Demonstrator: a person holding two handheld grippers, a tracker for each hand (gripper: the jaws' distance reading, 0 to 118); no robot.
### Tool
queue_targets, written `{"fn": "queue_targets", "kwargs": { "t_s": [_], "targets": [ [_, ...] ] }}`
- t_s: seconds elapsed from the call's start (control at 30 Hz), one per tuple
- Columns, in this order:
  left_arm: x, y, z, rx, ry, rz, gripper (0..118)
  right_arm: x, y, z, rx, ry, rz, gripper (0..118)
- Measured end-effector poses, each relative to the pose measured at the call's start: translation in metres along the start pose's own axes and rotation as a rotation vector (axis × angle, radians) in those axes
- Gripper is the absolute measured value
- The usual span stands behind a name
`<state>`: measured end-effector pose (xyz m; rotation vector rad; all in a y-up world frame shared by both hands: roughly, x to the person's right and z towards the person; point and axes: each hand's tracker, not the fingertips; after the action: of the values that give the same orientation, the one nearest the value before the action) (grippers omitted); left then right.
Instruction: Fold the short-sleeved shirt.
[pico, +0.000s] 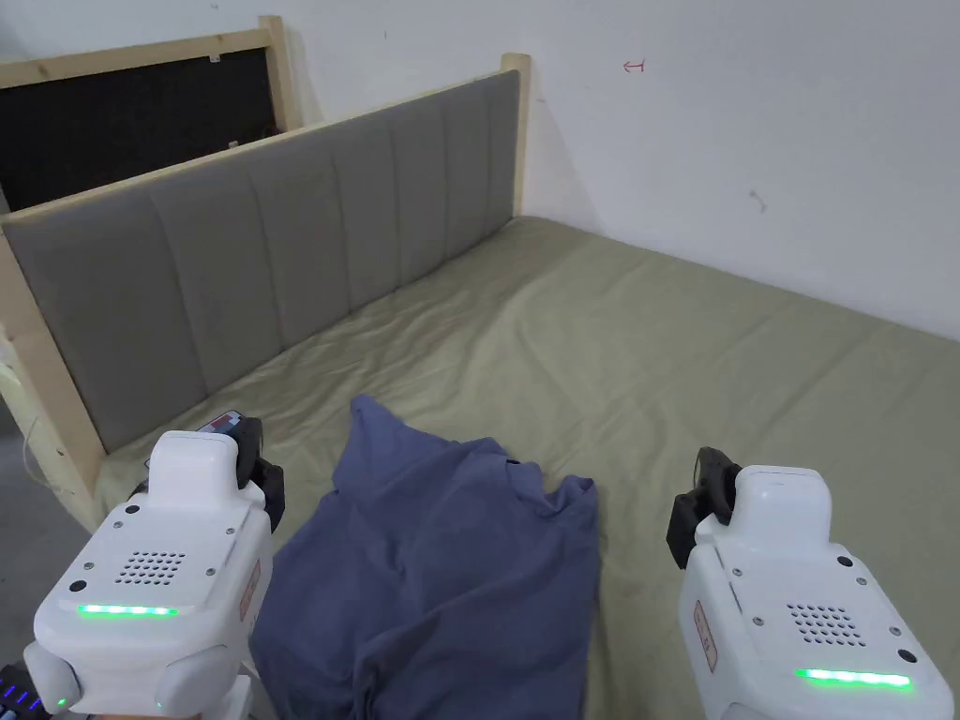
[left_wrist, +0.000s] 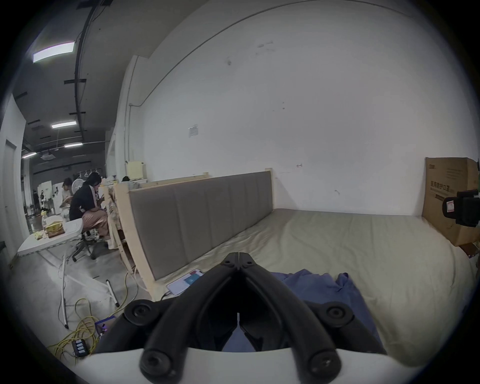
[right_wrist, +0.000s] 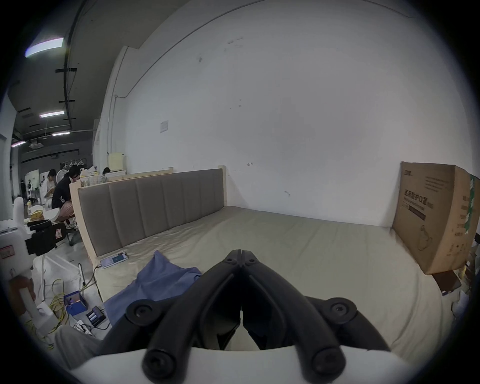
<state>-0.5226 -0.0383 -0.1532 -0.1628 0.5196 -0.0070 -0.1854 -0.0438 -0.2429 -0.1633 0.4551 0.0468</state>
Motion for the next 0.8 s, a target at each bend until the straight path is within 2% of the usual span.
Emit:
{"fn": "queue_targets", "kwargs": {
  "t_s": [0.27, 0.5, 0.53, 0.57, 0.67, 0.7, 0.73, 0.8],
  "targets": [
    [0.000, -0.001, -0.016, -0.074, -0.026, 0.022, 0, 0.003, 0.000, -0.001, -0.007, -0.009, 0.004, 0],
    [0.046, -0.030, -0.076, -0.421, -0.182, 0.079, 0, 0.027, -0.005, 0.004, -0.026, -0.070, 0.005, 0],
    [0.054, -0.037, -0.085, -0.466, -0.184, 0.080, 3, 0.032, -0.007, 0.006, -0.029, -0.080, 0.005, 0],
    [0.062, -0.044, -0.094, -0.501, -0.192, 0.083, 11, 0.037, -0.008, 0.007, -0.034, -0.093, 0.006, 0],
    [0.085, -0.068, -0.116, -0.638, -0.250, 0.079, 78, 0.052, -0.012, 0.011, -0.046, -0.137, 0.005, 0],
    [0.091, -0.075, -0.120, -0.653, -0.253, 0.070, 103, 0.056, -0.013, 0.011, -0.050, -0.149, 0.003, 0],
    [0.097, -0.082, -0.123, -0.657, -0.265, 0.047, 111, 0.062, -0.015, 0.012, -0.057, -0.163, 0.001, 0],
    [0.108, -0.094, -0.129, -0.672, -0.270, 0.035, 111, 0.072, -0.019, 0.014, -0.067, -0.193, -0.006, 0]
  ]
}}
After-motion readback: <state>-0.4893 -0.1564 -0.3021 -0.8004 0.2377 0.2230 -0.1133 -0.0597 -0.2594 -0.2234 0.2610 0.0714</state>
